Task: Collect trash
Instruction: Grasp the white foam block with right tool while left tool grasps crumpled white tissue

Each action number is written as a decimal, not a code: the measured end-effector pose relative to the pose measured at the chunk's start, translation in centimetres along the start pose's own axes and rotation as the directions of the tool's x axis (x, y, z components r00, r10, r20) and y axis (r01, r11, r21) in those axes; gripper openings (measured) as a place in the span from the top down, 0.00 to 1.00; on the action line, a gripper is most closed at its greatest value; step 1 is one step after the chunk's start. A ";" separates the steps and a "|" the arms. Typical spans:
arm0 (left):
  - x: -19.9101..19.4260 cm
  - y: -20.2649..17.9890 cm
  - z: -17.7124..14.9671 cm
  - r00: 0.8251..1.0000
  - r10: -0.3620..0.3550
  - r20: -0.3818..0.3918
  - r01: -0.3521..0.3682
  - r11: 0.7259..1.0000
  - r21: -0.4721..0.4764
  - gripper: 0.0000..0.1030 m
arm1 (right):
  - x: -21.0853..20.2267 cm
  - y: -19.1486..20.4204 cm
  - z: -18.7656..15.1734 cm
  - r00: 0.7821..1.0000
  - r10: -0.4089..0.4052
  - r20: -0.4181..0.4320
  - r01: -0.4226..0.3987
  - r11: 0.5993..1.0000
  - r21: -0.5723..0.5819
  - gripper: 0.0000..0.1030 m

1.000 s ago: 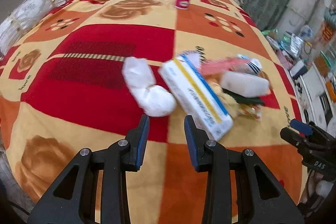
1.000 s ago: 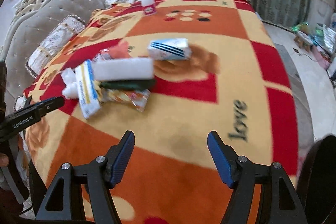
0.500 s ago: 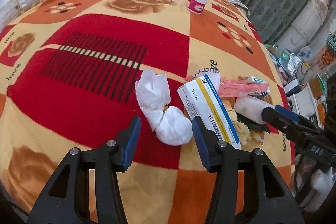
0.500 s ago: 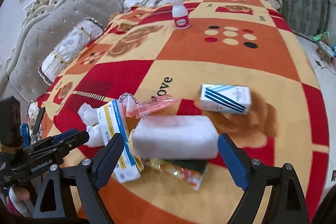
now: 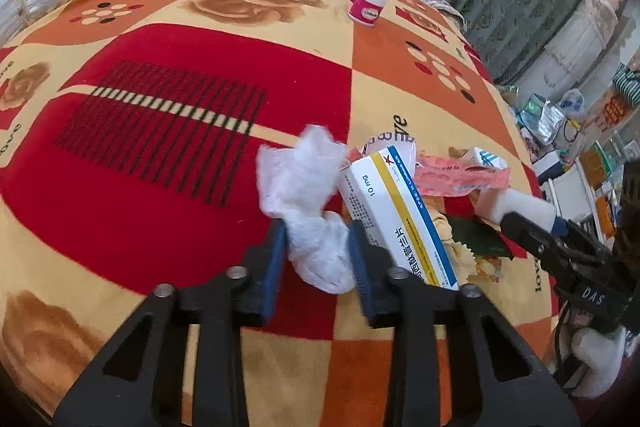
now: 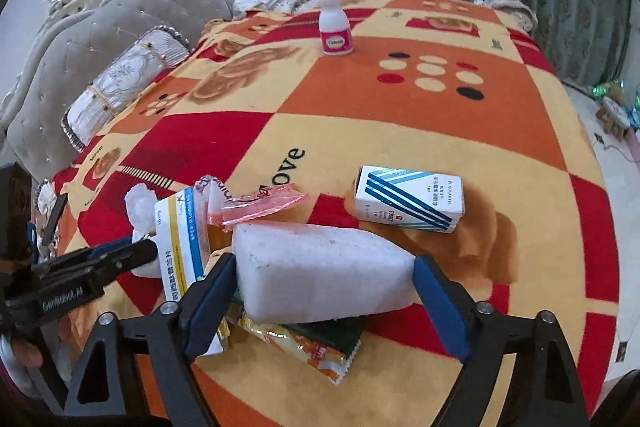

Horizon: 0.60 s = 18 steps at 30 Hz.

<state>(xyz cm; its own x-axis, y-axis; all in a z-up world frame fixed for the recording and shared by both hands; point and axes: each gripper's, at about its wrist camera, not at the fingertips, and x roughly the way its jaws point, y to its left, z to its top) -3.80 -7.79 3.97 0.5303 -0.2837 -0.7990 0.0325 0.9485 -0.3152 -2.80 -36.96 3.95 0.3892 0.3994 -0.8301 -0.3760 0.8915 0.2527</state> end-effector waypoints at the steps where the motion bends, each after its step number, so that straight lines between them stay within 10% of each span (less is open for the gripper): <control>1: -0.5 0.0 0.0 1.000 0.000 0.008 0.000 1.000 0.002 0.83 | -0.4 0.0 -0.3 1.000 -0.002 0.011 0.002 1.000 -0.008 0.18; 18: -5.3 -4.7 -1.7 0.995 -0.084 0.048 0.077 0.989 0.124 0.83 | -8.1 -2.0 -4.6 0.996 -0.029 0.084 0.026 0.999 0.030 0.18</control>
<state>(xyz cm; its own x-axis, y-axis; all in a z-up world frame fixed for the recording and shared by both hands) -8.20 -11.00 8.80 0.5657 -0.3552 -0.7442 0.1784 0.9338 -0.3101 -9.05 -42.98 7.86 0.4695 0.3901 -0.7921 -0.3403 0.9077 0.2454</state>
